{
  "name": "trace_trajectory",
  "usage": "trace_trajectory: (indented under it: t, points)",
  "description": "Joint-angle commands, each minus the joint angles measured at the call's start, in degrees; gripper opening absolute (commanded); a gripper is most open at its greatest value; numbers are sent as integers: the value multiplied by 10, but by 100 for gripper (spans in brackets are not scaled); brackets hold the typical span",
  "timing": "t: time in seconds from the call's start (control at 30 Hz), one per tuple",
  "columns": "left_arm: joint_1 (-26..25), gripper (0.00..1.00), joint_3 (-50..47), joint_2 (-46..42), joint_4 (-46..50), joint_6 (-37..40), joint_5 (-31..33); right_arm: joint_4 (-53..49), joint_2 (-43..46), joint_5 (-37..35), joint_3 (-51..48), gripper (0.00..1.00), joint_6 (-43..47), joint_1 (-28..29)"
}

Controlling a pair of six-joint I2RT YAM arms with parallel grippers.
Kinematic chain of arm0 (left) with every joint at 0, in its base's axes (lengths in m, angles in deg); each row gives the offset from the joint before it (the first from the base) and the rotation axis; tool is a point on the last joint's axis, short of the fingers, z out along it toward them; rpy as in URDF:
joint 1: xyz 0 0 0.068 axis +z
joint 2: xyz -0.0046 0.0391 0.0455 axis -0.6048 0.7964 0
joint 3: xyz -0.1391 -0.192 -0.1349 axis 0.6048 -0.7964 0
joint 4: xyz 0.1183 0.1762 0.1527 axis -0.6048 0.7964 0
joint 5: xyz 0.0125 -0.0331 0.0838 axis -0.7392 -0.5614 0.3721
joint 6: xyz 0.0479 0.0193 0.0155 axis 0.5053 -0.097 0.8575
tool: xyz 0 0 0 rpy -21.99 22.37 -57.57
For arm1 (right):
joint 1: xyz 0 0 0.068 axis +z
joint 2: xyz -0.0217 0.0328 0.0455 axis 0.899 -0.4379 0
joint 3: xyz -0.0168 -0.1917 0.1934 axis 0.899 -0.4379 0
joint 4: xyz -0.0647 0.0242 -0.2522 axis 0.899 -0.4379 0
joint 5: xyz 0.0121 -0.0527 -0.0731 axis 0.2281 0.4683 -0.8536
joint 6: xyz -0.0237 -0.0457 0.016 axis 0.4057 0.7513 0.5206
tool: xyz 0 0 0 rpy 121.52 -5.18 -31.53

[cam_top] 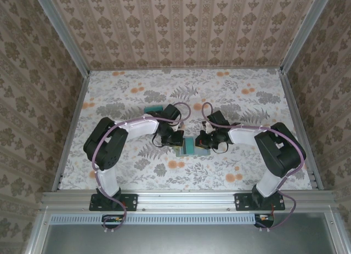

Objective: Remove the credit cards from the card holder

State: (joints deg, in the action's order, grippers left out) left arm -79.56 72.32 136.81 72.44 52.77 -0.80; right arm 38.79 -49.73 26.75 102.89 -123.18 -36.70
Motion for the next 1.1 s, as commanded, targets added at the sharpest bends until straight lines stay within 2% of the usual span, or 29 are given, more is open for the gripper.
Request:
trace_trajectory:
  t: [0.0, 0.37, 1.07]
  points:
    - [-2, 0, 6, 21, 9, 4, 2, -8, 0, 7, 14, 4, 9, 5]
    - [-3, 0, -3, 17, 7, 4, 1, 14, -13, 19, 12, 11, -8, 7]
    - [-4, 0, -8, 16, 3, 6, -4, 52, -35, 57, 6, 16, -29, 11]
